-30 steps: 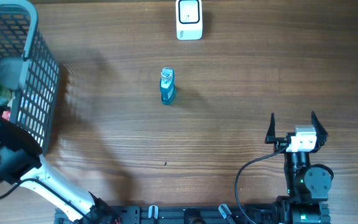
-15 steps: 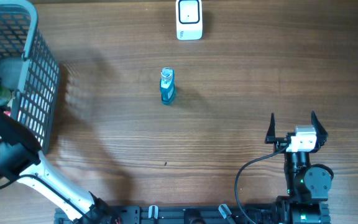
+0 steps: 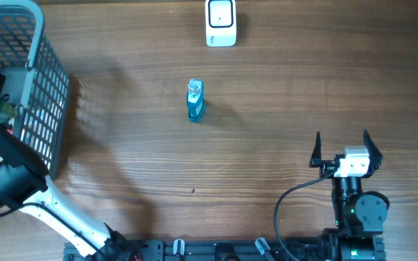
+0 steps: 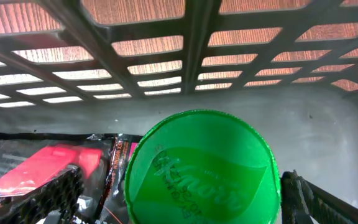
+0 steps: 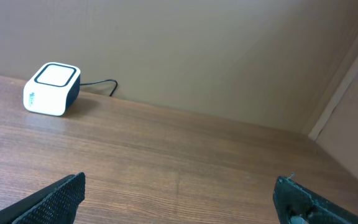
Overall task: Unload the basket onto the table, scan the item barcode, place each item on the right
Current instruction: 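Return the left gripper to the basket above the green-lidded jar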
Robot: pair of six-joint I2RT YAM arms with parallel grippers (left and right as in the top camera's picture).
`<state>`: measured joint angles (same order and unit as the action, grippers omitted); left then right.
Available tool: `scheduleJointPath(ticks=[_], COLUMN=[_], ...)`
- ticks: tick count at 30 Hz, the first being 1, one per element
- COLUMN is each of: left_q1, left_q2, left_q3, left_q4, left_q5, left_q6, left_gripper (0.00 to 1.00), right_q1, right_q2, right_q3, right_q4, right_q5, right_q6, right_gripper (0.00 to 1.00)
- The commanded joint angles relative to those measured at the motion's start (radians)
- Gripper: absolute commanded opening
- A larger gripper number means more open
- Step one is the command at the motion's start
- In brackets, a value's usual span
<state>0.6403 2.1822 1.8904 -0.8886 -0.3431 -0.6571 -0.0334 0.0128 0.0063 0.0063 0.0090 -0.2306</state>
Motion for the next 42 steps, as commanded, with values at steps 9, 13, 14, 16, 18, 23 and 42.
scheduleJointPath(ticks=[9, 13, 14, 16, 18, 23, 42], left_q1=[-0.012, -0.014, -0.014, -0.014, -0.014, -0.014, -0.015], left_q2=[0.085, 0.084, 0.084, 0.082, 0.082, 0.082, -0.073], left_q3=[-0.009, -0.009, -0.009, -0.009, -0.009, -0.009, -0.004], left_q4=[0.018, 0.013, 0.013, 0.005, -0.001, 0.011, -0.04], left_q5=[-0.018, -0.018, -0.019, -0.05, -0.082, -0.123, -0.13], left_q6=[-0.014, -0.013, -0.013, -0.013, -0.013, -0.01, -0.002], left_gripper=[0.77, 0.67, 0.67, 0.84, 1.0, 0.98, 0.69], right_q1=[0.002, 0.002, 0.002, 0.002, 0.002, 0.002, 0.002], right_q2=[-0.008, -0.008, -0.008, -0.008, -0.008, -0.008, -0.008], right_q3=[-0.001, -0.001, -0.001, -0.001, -0.001, -0.001, -0.001], right_q4=[0.003, 0.003, 0.002, 0.002, 0.002, 0.002, 0.002], right_q5=[0.013, 0.013, 0.013, 0.013, 0.013, 0.013, 0.013], right_q6=[-0.006, -0.006, -0.006, -0.006, -0.006, -0.006, -0.006], right_gripper=[1.0, 1.0, 1.0, 1.0, 1.0, 1.0, 1.0])
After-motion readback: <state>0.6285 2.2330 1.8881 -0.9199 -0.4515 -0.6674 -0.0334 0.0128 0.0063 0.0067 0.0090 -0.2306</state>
